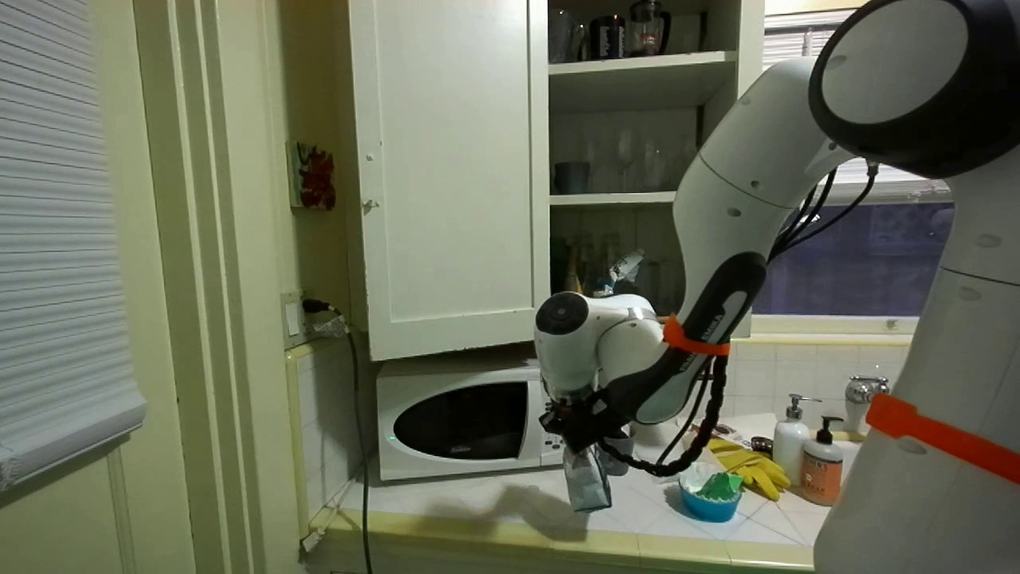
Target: Put the bag upright
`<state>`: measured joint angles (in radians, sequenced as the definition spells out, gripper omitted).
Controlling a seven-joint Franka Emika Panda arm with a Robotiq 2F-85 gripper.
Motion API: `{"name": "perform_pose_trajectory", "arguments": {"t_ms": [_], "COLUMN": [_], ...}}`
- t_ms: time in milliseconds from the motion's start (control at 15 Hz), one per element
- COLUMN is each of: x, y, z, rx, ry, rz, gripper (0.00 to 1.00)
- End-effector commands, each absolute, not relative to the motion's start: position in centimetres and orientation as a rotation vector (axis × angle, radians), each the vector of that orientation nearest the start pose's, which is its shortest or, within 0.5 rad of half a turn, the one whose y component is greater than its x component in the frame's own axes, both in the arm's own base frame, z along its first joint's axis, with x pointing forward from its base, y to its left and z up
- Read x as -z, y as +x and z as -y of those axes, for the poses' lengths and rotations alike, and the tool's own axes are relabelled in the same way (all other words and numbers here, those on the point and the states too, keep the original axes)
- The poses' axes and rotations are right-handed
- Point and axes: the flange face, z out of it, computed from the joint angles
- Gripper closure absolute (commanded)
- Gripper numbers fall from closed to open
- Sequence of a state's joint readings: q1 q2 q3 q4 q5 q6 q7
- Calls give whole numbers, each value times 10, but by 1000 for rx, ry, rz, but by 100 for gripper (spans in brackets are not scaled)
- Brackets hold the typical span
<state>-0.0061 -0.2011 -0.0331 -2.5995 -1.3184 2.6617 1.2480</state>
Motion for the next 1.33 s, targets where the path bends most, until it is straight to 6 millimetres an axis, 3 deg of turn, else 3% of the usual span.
{"name": "perform_pose_trajectory", "arguments": {"t_ms": [0,200,467,533,667,867,1133,1267], "x": [-358,-366,-358,-356,-351,-347,-376,-389], "y": [457,469,482,485,490,493,477,466], "z": [-16,-14,-20,-21,-22,-21,6,28], "rx": [1169,1243,1405,1457,1521,1566,1468,1422], "ry": [-3264,-3133,-3072,-3061,-3038,-3035,-3071,-3135], "rz": [-515,-713,-768,-768,-765,-782,-814,-689], "gripper": [98,98,98,65,58,35,5,0]}}
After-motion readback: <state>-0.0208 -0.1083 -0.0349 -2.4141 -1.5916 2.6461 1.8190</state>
